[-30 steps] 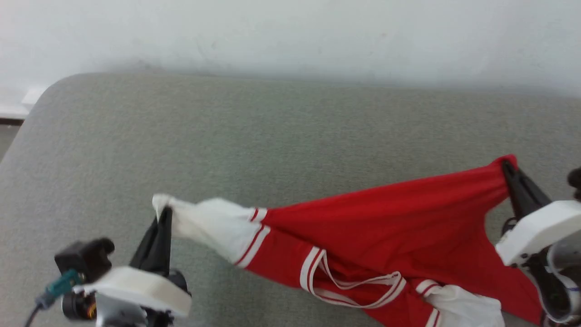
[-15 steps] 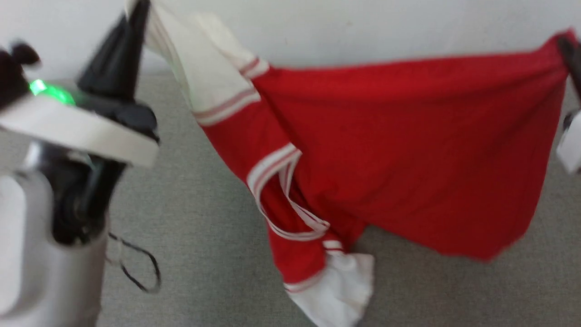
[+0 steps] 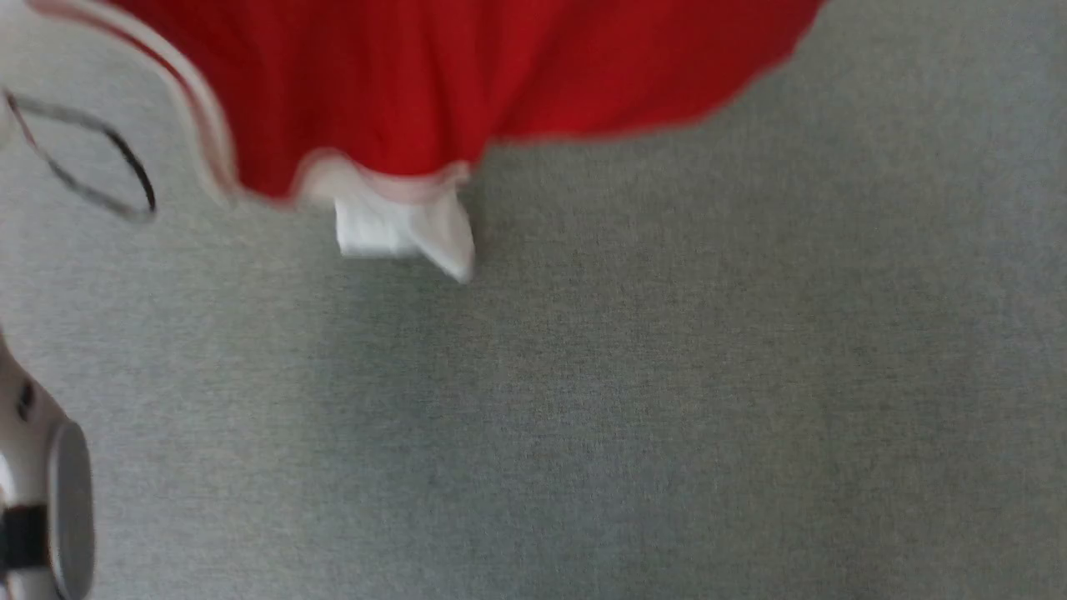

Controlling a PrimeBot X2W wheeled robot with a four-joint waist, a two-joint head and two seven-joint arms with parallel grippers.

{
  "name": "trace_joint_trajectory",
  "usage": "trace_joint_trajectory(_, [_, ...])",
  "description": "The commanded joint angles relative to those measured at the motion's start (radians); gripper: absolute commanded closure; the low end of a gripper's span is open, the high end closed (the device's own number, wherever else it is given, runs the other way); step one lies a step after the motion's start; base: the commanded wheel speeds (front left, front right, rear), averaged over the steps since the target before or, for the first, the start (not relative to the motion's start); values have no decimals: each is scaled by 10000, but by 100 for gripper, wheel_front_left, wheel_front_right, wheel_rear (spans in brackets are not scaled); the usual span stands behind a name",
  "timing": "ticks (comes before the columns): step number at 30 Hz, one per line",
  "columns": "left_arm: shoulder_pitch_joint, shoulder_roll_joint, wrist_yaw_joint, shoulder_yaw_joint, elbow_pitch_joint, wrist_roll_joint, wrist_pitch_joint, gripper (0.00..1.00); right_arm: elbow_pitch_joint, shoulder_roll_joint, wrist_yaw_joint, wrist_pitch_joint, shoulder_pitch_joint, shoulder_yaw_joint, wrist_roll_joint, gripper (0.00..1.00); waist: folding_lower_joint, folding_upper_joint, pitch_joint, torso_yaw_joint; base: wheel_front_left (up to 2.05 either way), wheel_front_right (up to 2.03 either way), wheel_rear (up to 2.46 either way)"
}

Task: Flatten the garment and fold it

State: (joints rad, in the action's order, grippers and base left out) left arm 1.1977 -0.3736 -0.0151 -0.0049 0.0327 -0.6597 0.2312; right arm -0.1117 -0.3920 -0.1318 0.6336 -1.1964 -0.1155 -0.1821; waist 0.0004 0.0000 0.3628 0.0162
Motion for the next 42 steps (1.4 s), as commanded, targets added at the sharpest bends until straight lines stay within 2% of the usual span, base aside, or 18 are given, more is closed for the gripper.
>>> trace_joint_trajectory(1, [525, -47, -89, 105, 310, 123, -249, 100, -328, 156, 11, -324, -485, 37, 262, 100, -4, 0, 1428, -443, 0, 0, 0])
trace_joint_trajectory(8, [2589, -149, 86, 321, 1805, 660, -2030, 100, -1714, 695, 11, -2420, -2295, 224, 1425, 100, -4, 0, 2082, -654, 0, 0, 0])
trace_joint_trajectory(13, [2313, -225, 562, 143, 2636, 806, -2692, 100, -2310, 932, 11, -3465, -2111, 293, 1521, 100, -4, 0, 2062, -624, 0, 0, 0])
trace_joint_trajectory(18, [513, -407, 1080, -521, 3562, 996, -2731, 100, -2870, 1057, 11, -3910, -543, 2, 871, 100, -4, 0, 1548, -457, 0, 0, 0])
trace_joint_trajectory(23, [-1971, -549, 1343, -1364, 4013, 903, -2399, 100, -2842, 1112, 11, -3938, 1929, -480, -226, 100, -4, 0, 669, -293, 0, 0, 0])
trace_joint_trajectory(29, [-5202, -746, 1438, -2304, 3485, -67, -966, 100, -2247, 1236, 11, -3818, 5014, -563, -1221, 100, -4, 0, -458, -229, 0, 0, 0])
trace_joint_trajectory(33, [-6729, -969, 1446, -2744, 2877, -474, -88, 100, -1884, 1273, 11, -3706, 6281, -363, -1252, 100, -4, 0, -848, -208, 0, 0, 0])
trace_joint_trajectory(36, [-8070, -1128, 1328, -2959, 2262, -744, 532, 100, -1514, 1369, 11, -3580, 7380, -65, -1156, 100, -4, 0, -1163, -145, 0, 0, 0])
trace_joint_trajectory(42, [-10367, -1210, 496, -3034, 1013, -1168, 1201, 100, -771, 1596, 11, -2993, 9310, 419, -719, 100, -4, 0, -1693, -26, 0, 0, 0])
